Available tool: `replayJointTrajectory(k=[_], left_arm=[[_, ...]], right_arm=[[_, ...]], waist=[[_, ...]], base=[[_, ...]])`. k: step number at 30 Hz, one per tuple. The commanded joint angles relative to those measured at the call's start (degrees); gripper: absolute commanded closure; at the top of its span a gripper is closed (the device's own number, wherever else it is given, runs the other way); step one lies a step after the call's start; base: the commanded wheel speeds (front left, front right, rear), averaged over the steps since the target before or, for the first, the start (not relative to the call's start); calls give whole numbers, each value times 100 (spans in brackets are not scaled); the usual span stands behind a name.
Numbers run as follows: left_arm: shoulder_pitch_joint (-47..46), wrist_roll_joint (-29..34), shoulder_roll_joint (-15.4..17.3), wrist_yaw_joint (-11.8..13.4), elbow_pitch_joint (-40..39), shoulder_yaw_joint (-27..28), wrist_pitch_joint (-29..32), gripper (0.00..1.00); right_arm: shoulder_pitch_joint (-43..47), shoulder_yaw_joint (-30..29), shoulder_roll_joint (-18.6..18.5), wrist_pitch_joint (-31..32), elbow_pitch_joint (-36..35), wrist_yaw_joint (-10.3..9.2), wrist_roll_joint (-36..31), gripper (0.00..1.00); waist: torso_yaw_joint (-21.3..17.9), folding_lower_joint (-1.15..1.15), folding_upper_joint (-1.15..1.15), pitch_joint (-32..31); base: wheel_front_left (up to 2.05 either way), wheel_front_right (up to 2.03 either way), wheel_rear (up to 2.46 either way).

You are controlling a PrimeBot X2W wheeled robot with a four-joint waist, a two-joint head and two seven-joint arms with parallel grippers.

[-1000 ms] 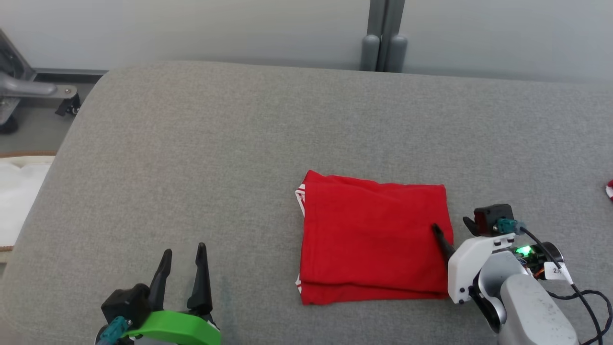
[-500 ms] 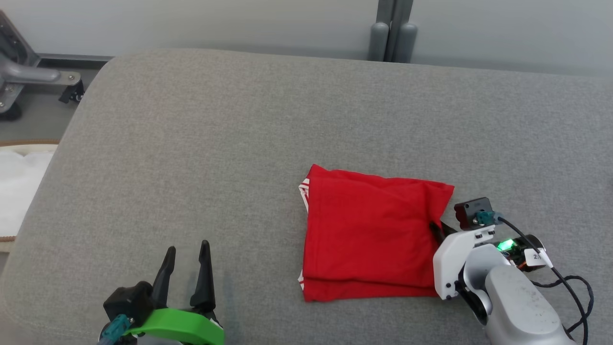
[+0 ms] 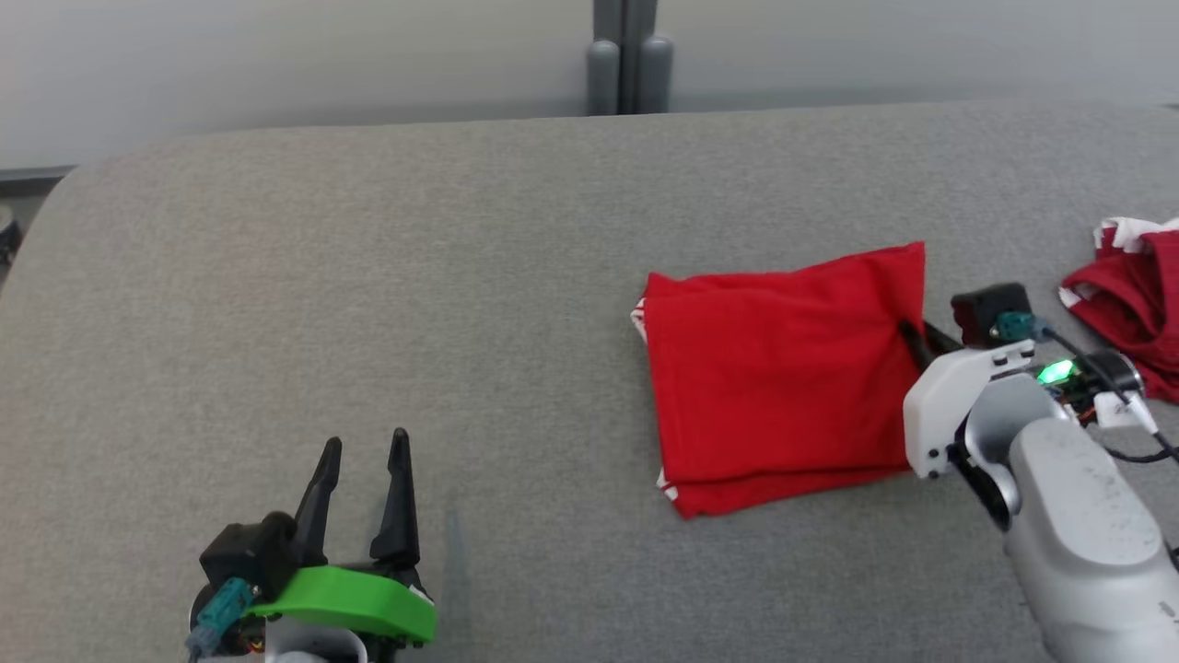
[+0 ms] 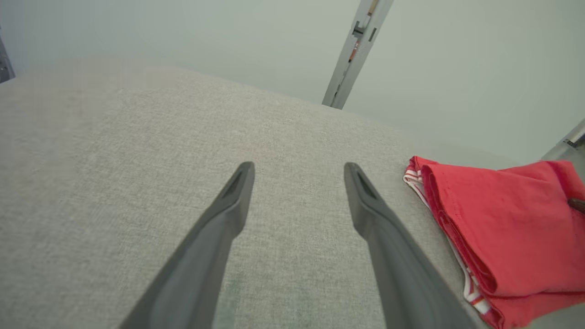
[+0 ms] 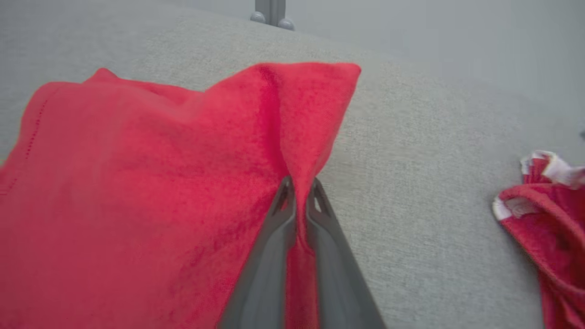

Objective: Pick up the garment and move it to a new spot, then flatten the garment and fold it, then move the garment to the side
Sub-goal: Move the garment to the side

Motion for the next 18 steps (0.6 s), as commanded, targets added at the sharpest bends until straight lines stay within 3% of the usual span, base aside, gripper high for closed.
replayJointTrajectory(k=[1,9,18], left_arm=[[-128,56,7,-12,-29,4,-13,0],[-564,335,44,-74,-49,-165,-7,0],[-852,456,236,-106,52,-351,3,0]], right_arm=[[-109,-23,-112,40,-87,-13,-27,100],[-376,-375,-524,137,-714,-11,34,100],[-459,-594,-462,112,-966,-11,107,100]], waist=[[-705,0,0,239],[-1827,0,0,795],[-2406,0,0,1115]], base=[[0,0,0],[0,0,0],[0,0,0]])
